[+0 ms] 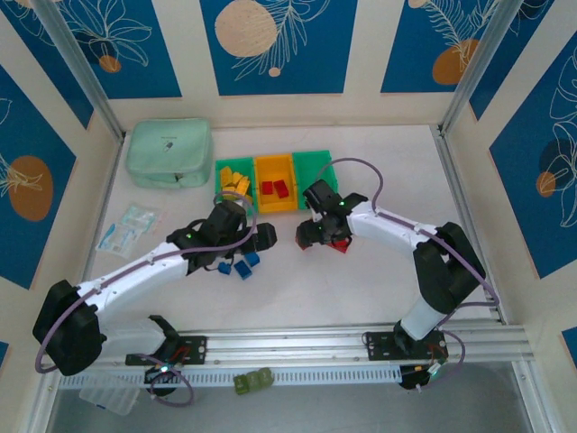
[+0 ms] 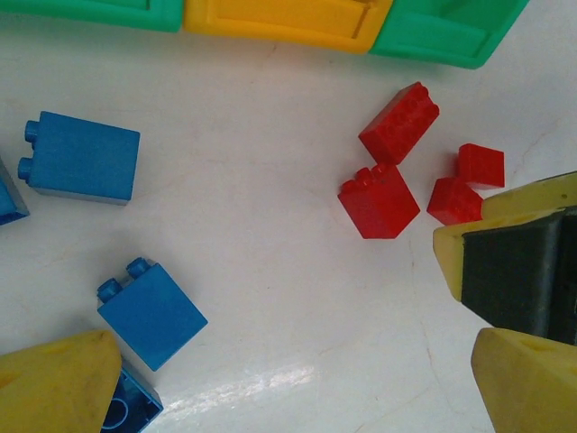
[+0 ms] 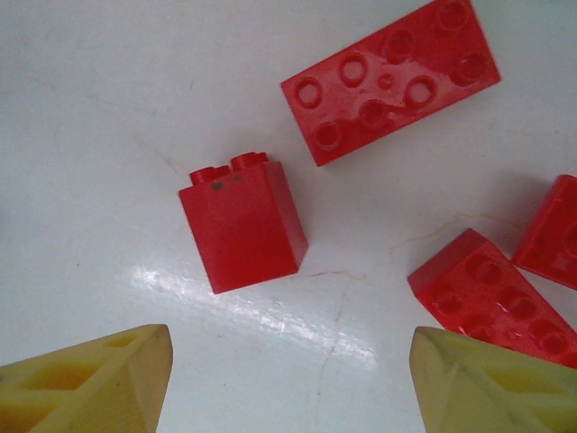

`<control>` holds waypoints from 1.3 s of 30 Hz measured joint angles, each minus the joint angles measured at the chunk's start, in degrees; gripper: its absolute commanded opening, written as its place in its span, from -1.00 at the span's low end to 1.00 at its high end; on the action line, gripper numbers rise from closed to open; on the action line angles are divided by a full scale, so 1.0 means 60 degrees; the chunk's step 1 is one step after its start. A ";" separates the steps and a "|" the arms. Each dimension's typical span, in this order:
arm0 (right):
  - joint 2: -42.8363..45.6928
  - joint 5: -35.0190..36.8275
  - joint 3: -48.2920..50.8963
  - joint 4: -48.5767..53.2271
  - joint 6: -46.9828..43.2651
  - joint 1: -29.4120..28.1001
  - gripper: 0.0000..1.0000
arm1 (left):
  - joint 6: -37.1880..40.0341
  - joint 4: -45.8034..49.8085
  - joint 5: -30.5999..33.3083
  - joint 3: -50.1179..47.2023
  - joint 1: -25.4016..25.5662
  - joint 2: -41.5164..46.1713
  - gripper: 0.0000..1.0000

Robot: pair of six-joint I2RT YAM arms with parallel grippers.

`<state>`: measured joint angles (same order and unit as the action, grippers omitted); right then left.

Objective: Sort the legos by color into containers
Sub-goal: Pick up the lego from the center of the table.

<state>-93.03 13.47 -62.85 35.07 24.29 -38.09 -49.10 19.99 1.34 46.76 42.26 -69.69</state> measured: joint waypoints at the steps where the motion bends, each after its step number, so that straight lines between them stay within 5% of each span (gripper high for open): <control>1: -0.0047 0.0000 -0.0004 -0.0109 0.0000 -0.0069 0.39 | -0.0036 -0.0029 0.0066 -0.0015 0.0025 0.0004 0.99; 28: -0.1971 0.0565 -0.1071 -0.0430 -0.0397 -0.0492 -0.32 | -0.0273 -0.0080 0.0586 -0.0131 0.0069 0.0288 0.99; 39: -0.1614 0.0714 -0.1486 0.0138 -0.0408 -0.0754 -0.33 | -0.0131 0.0168 0.0801 -0.0127 0.0066 0.0597 0.99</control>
<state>-102.72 17.76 -71.77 35.90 21.85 -42.61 -49.89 20.99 6.15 46.00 42.65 -66.11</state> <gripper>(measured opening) 0.335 0.993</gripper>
